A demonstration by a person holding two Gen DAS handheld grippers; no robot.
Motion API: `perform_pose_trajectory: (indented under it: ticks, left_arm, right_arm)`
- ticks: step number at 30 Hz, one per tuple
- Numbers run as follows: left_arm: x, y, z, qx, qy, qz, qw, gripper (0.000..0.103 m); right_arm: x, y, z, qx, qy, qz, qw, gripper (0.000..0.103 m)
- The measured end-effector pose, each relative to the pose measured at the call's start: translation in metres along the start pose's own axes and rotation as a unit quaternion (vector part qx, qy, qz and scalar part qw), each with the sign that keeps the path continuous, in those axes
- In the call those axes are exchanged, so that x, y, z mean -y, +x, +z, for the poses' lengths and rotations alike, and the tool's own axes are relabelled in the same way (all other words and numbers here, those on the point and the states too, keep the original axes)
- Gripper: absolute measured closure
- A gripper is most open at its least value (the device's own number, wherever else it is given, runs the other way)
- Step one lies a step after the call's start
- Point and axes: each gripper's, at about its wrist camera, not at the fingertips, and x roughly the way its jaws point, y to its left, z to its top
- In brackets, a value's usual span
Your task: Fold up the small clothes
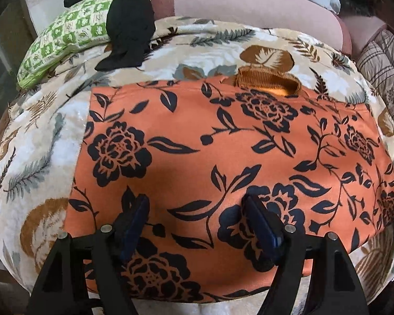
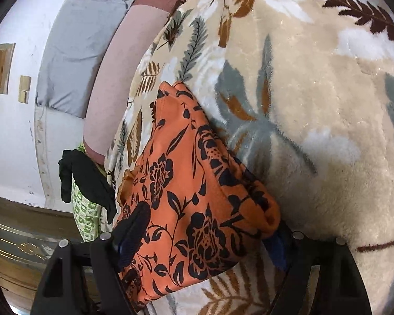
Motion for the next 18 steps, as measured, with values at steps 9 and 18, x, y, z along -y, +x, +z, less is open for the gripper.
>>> perform_pose_trajectory:
  ticks: [9,18]
  left_arm:
    - [0.012,-0.009,0.008,0.019,0.017,0.004,0.9997,0.026]
    - [0.026,0.03,0.007,-0.004,0.049,0.031,0.9983,0.025]
  right_arm:
    - [-0.002,-0.003,0.001,-0.006,0.008,0.006,1.0,0.021]
    - [0.001,0.001,0.002,-0.008,0.01,-0.003,1.0,0.021]
